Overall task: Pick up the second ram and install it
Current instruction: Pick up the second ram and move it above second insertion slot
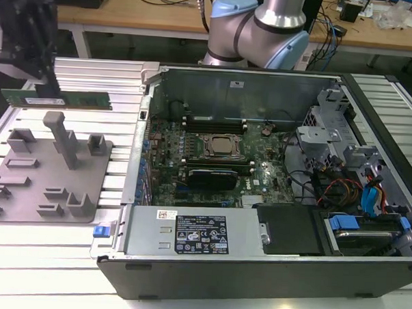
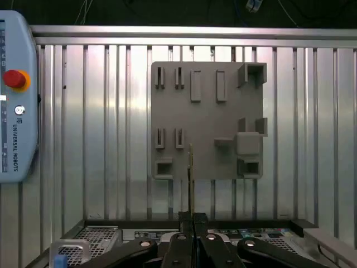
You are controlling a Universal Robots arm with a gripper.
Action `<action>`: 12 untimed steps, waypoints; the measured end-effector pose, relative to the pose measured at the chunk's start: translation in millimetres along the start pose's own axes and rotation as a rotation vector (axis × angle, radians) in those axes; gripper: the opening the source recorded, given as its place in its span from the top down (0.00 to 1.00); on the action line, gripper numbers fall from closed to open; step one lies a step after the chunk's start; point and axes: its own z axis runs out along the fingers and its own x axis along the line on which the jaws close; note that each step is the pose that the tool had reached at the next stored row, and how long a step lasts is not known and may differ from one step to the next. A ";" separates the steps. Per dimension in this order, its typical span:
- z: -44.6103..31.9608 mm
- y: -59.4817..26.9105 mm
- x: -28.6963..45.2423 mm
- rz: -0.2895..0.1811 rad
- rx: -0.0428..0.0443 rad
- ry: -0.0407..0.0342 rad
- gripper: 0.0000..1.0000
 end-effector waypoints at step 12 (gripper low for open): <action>1.0 -88.8 -1.8 0.000 -0.0035 -0.0001 0.91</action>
